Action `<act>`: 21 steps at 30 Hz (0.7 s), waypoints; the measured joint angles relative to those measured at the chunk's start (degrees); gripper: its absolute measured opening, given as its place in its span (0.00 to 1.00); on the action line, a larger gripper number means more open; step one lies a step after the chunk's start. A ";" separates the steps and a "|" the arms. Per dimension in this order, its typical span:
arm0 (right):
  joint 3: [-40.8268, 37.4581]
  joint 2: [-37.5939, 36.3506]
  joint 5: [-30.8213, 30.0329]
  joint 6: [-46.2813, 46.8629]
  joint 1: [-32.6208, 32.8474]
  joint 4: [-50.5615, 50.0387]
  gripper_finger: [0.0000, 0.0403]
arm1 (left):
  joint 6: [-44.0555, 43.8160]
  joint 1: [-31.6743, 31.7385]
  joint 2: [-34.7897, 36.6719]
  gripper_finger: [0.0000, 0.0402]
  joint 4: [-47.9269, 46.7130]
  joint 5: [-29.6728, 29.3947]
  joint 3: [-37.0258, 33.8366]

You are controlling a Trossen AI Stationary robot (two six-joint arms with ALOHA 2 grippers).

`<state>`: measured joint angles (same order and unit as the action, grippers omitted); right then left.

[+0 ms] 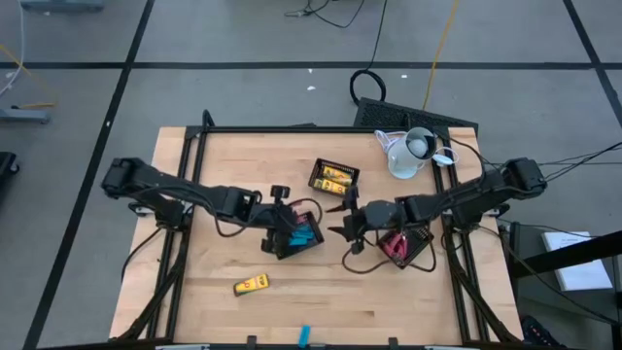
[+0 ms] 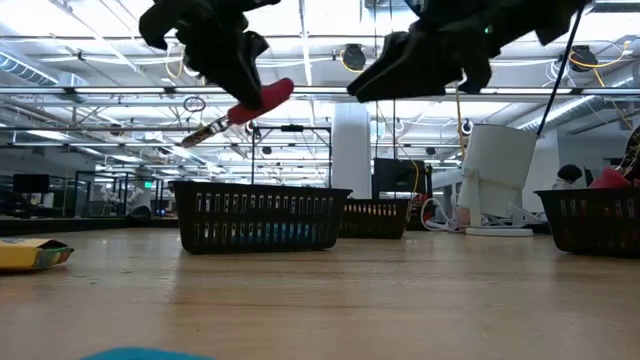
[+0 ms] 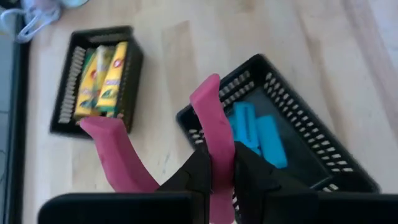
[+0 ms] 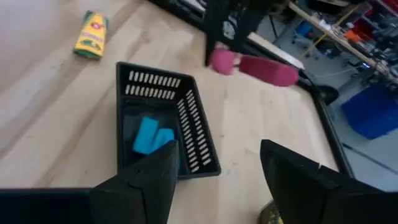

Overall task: Pick & Place School Supplies
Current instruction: Put the pink hole puncher into the bottom right black bin

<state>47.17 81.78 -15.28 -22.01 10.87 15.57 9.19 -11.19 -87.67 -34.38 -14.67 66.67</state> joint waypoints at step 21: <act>-1.24 0.00 6.56 -0.14 -3.47 6.02 0.55 | 7.91 -1.12 -13.74 0.10 2.87 4.47 12.23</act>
<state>45.93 81.78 -8.71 -22.15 7.40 21.58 17.10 -12.31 -101.40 -31.51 -10.20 78.90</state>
